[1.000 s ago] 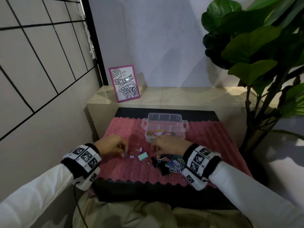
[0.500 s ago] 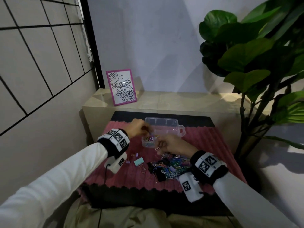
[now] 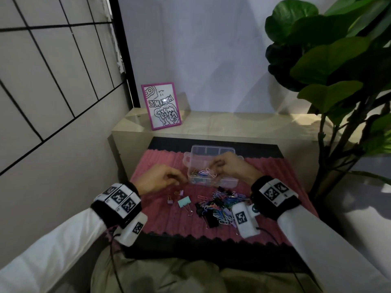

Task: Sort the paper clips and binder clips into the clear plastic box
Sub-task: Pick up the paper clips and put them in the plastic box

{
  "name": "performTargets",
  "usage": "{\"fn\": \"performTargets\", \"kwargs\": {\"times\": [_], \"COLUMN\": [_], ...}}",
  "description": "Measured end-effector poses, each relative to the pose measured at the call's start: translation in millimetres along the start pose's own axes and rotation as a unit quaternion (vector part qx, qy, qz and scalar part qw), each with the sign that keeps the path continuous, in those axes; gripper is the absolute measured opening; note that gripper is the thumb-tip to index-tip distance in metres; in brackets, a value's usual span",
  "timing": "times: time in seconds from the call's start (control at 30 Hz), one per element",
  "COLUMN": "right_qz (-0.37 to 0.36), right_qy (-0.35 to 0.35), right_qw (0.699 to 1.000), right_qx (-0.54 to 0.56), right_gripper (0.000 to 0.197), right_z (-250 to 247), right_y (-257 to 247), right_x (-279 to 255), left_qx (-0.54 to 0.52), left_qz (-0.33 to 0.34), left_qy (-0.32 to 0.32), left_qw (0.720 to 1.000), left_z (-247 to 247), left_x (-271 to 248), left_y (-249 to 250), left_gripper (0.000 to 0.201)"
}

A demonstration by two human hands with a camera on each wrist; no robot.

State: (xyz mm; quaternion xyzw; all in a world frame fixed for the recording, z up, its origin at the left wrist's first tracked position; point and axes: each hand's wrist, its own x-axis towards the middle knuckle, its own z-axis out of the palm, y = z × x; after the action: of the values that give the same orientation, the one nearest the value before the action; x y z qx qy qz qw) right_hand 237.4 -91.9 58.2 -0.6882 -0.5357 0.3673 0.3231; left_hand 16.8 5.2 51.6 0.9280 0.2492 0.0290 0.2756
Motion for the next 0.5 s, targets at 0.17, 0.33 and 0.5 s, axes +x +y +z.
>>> {"fn": "performTargets", "kwargs": {"times": [0.17,0.33,0.5], "right_qz": [-0.041,-0.116,-0.054], "right_qy": [0.094,0.063,-0.108], "right_qw": [0.979,0.95,0.926], "right_qx": [-0.178,-0.283,-0.357], "right_gripper": [0.024,0.017,0.016], "right_z": [9.3,16.6,16.5], "right_y": [-12.4,-3.4,19.3], "right_x": [12.8,-6.9,-23.7], "left_qx": [0.044,0.066,0.063], "left_qz": [0.025,0.053,0.034], "left_qy": [-0.027,-0.093,-0.155], "left_qw": [0.998,0.992,0.985], "left_z": [15.4,41.4,60.2], "left_x": [5.0,34.9,54.3], "left_y": [17.6,37.0,44.8], "left_gripper": [0.024,0.027,0.044]}}
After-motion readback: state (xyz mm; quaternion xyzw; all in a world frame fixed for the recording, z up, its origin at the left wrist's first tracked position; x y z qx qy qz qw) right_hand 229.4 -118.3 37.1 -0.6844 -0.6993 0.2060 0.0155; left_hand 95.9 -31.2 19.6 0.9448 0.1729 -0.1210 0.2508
